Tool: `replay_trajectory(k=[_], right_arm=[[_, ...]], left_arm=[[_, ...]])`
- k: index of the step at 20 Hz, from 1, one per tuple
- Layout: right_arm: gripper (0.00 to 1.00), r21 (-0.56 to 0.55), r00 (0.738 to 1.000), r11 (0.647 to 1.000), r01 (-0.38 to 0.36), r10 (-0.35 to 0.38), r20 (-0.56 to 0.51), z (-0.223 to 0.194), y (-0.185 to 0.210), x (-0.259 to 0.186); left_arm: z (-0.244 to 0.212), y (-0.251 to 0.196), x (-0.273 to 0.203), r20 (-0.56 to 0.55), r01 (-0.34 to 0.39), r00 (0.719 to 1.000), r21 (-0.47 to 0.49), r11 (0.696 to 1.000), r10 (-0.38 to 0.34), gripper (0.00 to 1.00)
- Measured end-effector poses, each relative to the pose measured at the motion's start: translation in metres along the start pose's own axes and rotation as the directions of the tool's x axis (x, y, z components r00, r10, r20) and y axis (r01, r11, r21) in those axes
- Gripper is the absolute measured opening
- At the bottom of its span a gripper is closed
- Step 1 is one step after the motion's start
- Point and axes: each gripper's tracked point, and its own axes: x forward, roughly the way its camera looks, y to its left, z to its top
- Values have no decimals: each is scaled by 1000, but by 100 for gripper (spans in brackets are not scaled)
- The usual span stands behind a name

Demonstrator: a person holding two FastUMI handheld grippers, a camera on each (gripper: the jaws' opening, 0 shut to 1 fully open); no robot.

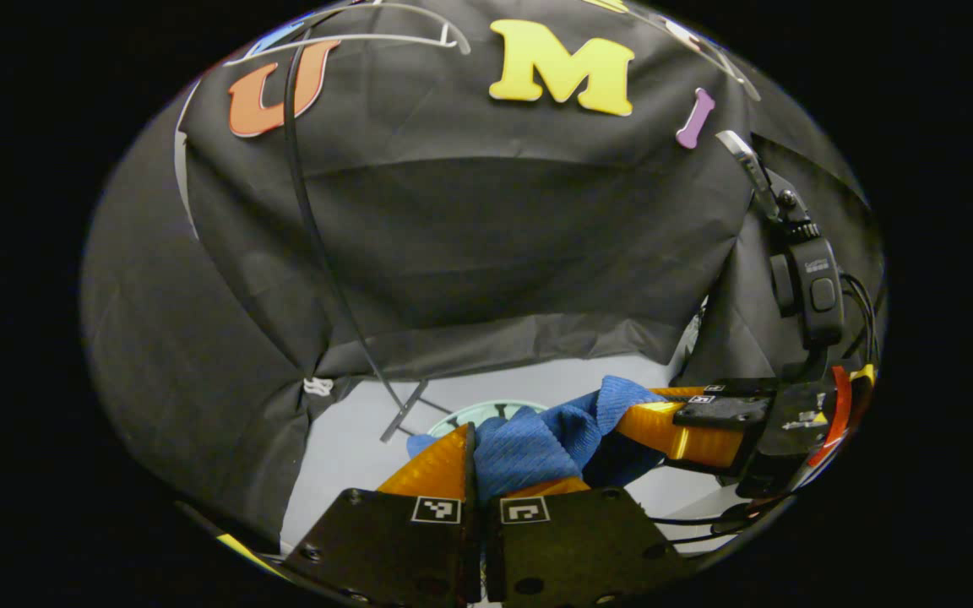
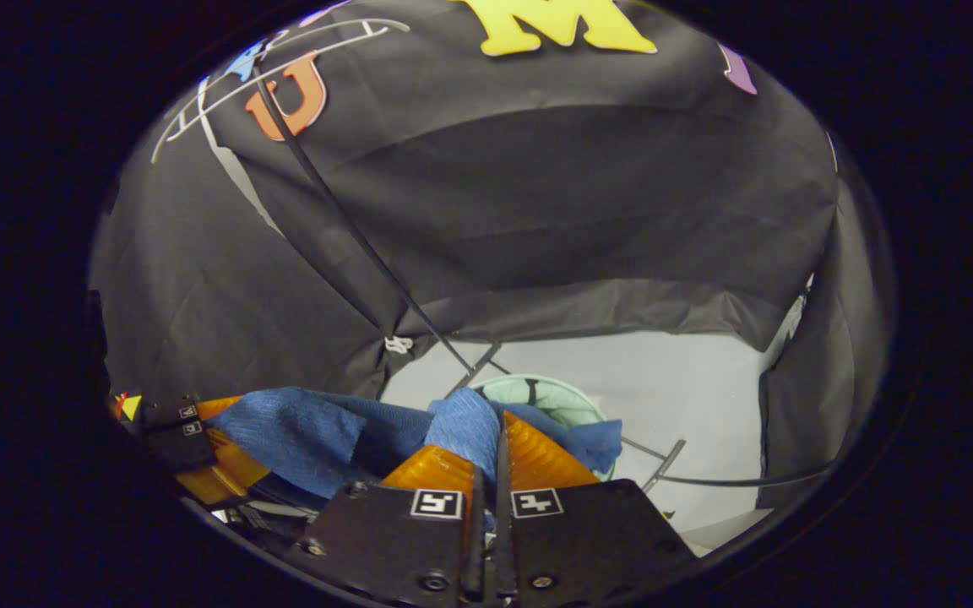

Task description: Grasp the clothes on the hanger with both hands and then place them into the laundry hamper below.

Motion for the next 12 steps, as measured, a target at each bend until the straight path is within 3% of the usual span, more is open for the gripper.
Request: replay_trajectory(k=[1, 3, 4, 5, 6, 9, 12], right_arm=[[19, 2, 999, 1000, 8, -8, -31, -4, -2, 3], [39, -6, 998, 1000, 24, -24, -56, -3, -8, -2], [44, -20, 998, 999, 32, -33, -57, -2, -12, -3], [53, -39, 998, 998, 42, -44, -54, 0, -17, -5], [58, -56, 997, 997, 51, -53, -47, 1, -18, -5], [61, -92, 997, 993, 75, -75, -4, 15, -22, -20], [61, -113, 995, 989, 95, -90, 51, 24, -25, -44]], left_arm=[[-9, -2, 5, -37, 2, 999, -11, 1000, -3, 6], [-23, 2, 8, -93, -2, 996, -29, 1000, 0, 29], [-27, 1, 3, -101, 3, 995, -38, 999, -7, 17], [-27, -2, 1, -106, 8, 994, -44, 999, -13, 51], [-25, -2, 1, -104, 13, 994, -44, 999, -18, 60], [-19, 8, 3, -92, 4, 996, -47, 999, -8, 87], [-16, 12, -9, -80, 5, 997, -64, 998, -10, 100]])
